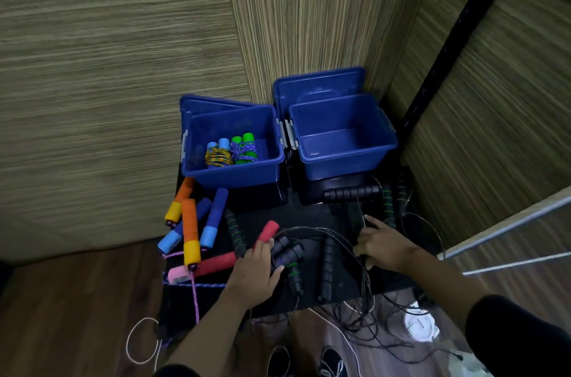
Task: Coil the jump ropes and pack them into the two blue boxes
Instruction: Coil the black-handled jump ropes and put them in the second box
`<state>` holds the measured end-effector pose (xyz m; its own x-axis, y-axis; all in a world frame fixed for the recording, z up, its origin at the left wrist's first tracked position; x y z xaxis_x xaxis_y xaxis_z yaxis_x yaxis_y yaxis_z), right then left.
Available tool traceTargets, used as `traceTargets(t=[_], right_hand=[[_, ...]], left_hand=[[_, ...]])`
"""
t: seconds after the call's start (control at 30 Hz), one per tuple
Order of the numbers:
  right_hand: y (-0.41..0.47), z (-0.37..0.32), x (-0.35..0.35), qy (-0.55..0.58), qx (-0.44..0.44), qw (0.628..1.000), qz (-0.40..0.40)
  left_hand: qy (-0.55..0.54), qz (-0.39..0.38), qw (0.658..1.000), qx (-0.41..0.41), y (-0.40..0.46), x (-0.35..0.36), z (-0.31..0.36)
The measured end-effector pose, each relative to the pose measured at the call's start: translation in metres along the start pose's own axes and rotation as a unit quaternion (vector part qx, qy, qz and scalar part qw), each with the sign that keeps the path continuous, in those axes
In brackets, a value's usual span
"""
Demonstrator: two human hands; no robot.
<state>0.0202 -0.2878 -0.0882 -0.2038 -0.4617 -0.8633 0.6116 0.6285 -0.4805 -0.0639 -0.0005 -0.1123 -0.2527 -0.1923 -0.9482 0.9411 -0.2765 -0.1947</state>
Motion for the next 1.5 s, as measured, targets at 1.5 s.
traceTargets(t=[1.5], right_hand=[[-0.085,0.101,-0.123,0.208,0.5,0.82,0.186]], left_hand=[[0.169,0.267,0.947,-0.063,-0.073,-0.193,-0.173]])
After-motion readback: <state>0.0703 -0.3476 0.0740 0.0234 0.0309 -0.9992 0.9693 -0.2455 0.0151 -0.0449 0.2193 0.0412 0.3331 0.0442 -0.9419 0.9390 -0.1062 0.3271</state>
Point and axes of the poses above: each hand's wrist, its own y-axis towards the middle knuckle, its own x-axis out of the palm, z = x × y, the point moved 2 cm from there along y, towards the middle knuckle, and after that the axes turned 6 degrees about x, right-handed, at the moved point
